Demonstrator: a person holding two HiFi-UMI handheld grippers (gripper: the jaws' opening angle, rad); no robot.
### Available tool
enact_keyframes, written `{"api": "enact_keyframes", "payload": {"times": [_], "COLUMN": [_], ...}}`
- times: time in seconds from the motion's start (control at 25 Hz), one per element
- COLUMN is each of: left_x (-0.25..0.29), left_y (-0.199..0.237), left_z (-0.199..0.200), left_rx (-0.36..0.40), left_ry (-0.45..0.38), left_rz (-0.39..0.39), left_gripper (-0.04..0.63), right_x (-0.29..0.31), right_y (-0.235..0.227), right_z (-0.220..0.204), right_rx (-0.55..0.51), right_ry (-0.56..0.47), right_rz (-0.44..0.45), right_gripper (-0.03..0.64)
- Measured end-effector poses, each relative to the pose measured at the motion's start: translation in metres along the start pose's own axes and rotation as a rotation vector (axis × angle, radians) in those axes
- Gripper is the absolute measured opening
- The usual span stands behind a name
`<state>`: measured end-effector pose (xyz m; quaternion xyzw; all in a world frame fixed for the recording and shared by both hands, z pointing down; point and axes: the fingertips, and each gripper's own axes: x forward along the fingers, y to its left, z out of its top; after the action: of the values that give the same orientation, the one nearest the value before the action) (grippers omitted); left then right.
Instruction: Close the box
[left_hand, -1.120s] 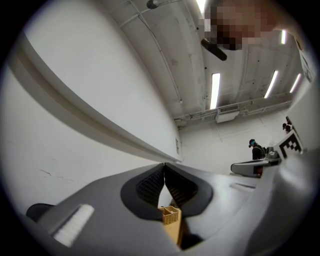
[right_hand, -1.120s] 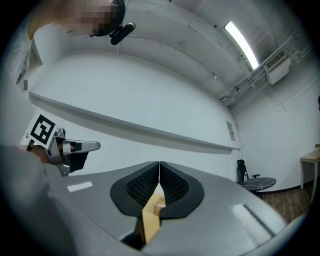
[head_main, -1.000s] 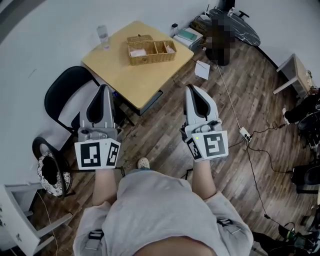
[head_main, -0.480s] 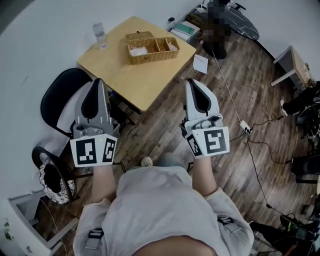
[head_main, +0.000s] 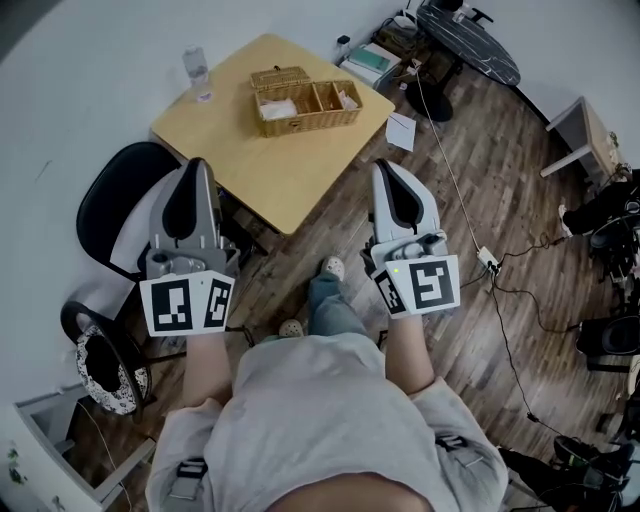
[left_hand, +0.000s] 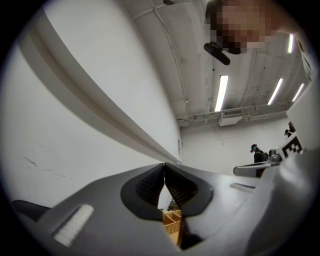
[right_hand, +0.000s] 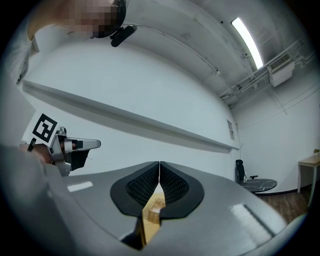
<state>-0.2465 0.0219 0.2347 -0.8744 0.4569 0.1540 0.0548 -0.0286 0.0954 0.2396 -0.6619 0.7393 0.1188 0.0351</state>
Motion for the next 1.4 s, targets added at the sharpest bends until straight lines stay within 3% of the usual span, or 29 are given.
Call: {"api": "enact_keyframes", "payload": {"times": [0.8,1.28,1.4], "left_x": [0.156,0.223,0.234], "left_y": [-0.011,-0.035,-0.04], "left_z": [-0.03,-0.044,-0.043], "left_rx": [0.041,0.005,0.035], "left_ry": [-0.031,-0.023,-0.032], "left_rz": [0.1,0.152,0.168], "left_gripper": [0.06,0.058,0.058], "right_x": [0.14,0.192,0.201], "right_y": [-0.119,-0.187,-0.198], "right_z": [-0.028,-0.045,-0.048], "right_rx": [0.024,0.033,0.037], "right_ry": [-0.037,-0.062,-0.065], "right_rz": [0.121,0.195,0.217], "right_gripper": [0.006,0.006,0.006]}}
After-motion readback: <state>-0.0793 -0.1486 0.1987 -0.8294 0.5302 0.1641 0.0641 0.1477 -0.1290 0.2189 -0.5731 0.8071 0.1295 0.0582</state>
